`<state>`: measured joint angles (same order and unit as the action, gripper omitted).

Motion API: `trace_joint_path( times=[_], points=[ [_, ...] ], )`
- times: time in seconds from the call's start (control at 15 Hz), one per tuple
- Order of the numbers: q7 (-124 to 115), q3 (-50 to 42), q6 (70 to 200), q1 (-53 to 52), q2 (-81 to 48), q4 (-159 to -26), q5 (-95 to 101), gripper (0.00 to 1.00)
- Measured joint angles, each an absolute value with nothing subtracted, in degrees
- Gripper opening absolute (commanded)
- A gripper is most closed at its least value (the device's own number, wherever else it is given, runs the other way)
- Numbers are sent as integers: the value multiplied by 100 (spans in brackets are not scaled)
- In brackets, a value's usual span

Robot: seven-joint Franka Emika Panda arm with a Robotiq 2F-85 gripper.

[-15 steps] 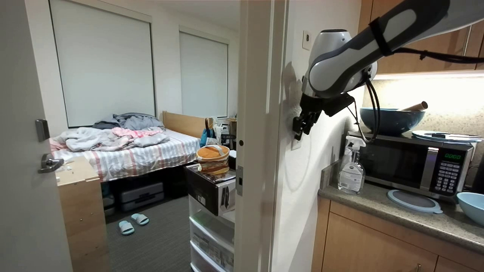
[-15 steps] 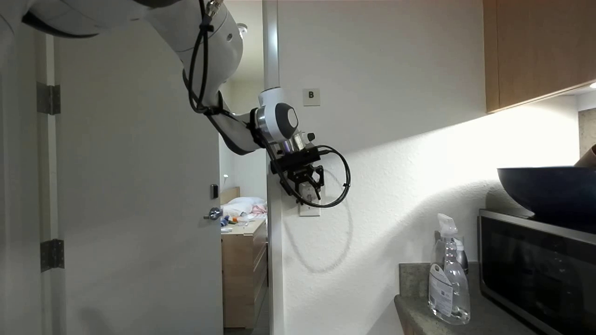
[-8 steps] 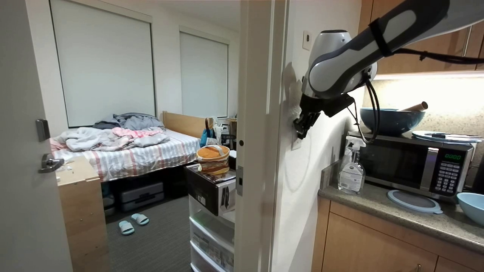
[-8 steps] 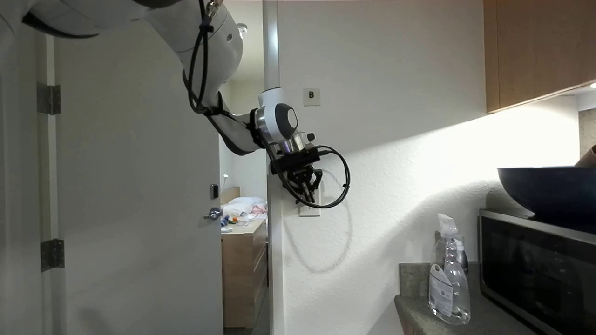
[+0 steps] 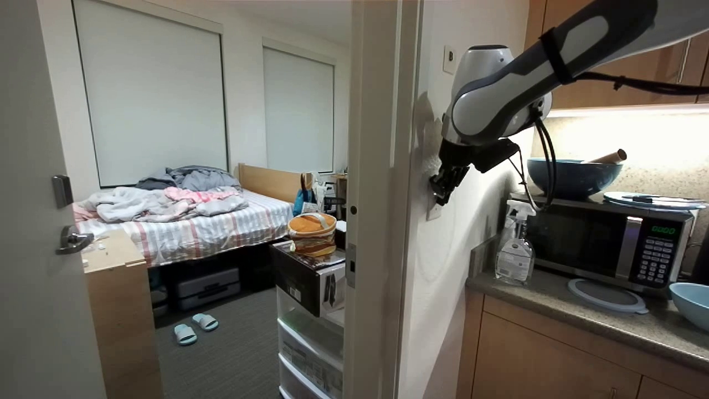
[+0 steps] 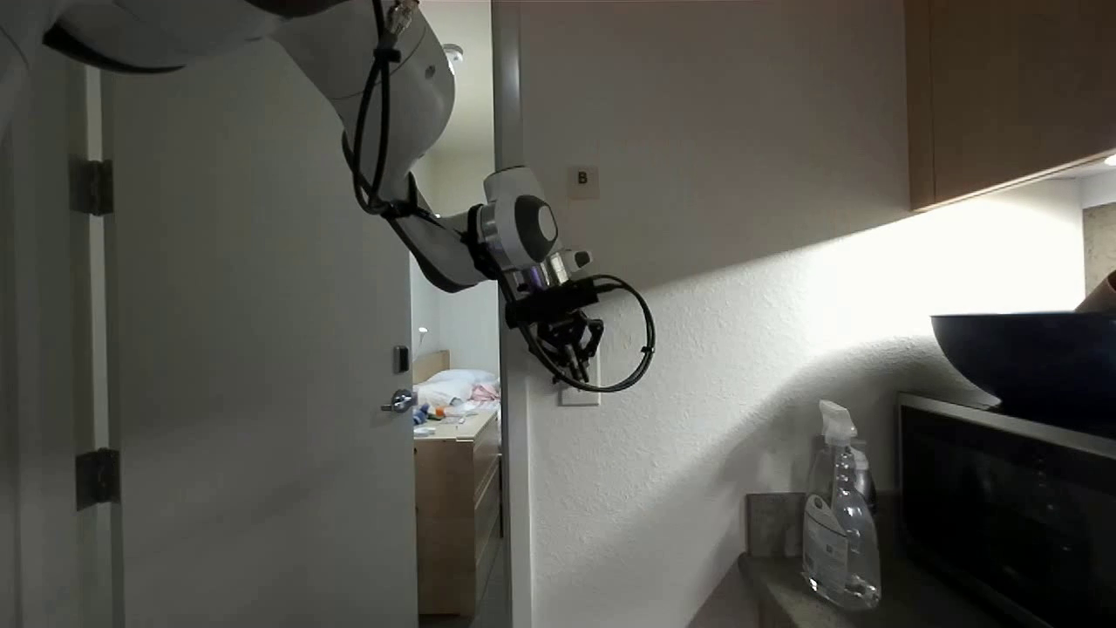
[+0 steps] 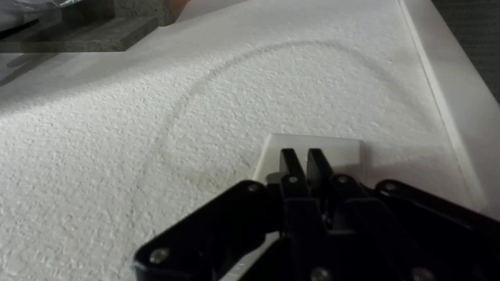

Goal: Flip the switch on the wall

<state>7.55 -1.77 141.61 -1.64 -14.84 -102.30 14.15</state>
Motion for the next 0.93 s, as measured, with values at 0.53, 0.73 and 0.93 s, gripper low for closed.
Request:
trace_joint_path(
  times=[0.53, 0.73, 0.93],
  points=[
    [751, -168, 13725, -160, -1683, -10107, 1303, 1],
    [751, -163, 13545, -159, -1785, -10112, 1199, 19],
    [751, -163, 13544, -158, -1806, -10111, 1193, 26]
  ],
)
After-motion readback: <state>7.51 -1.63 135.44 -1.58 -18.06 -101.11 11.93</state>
